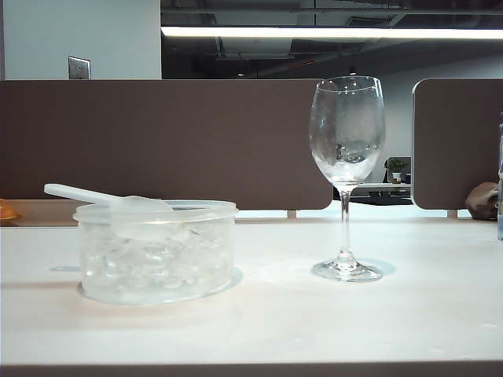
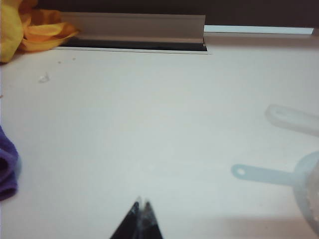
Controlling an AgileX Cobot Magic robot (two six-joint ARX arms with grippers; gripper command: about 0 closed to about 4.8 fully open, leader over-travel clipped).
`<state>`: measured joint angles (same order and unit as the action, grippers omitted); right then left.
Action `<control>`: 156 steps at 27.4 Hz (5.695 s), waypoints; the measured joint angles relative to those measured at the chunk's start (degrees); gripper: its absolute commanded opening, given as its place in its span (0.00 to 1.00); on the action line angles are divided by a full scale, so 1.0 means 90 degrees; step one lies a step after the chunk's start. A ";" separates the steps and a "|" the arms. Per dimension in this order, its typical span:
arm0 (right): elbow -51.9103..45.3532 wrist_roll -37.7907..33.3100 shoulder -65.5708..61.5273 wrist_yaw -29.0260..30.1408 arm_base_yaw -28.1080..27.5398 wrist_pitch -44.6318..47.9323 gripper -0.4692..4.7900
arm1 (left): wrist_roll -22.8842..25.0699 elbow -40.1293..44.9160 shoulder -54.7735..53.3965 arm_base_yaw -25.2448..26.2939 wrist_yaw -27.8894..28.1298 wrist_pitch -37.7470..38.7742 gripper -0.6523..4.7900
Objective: Pick up an ice shovel filled with ice cubes and pour the ice from the shovel into the glass.
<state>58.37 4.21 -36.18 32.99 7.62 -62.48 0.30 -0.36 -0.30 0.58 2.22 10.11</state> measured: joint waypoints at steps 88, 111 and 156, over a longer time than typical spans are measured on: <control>0.0000 0.0000 0.0000 0.0000 0.0000 0.0000 0.08 | -0.6594 -0.1897 -0.6467 0.0002 -0.2076 -0.3694 0.29; 0.0000 0.0000 -0.0002 0.0000 0.0000 0.0000 0.08 | -0.7856 -0.1547 -0.7645 0.0000 -0.2460 -0.5731 0.36; 0.0000 0.0000 -0.0010 0.0000 0.0000 0.0000 0.08 | -0.8021 -0.1593 -0.8631 -0.0828 -0.2344 -0.6581 0.40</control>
<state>58.37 4.21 -36.27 32.99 7.62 -62.48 -71.90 -14.70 -77.97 -6.87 -18.87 -49.12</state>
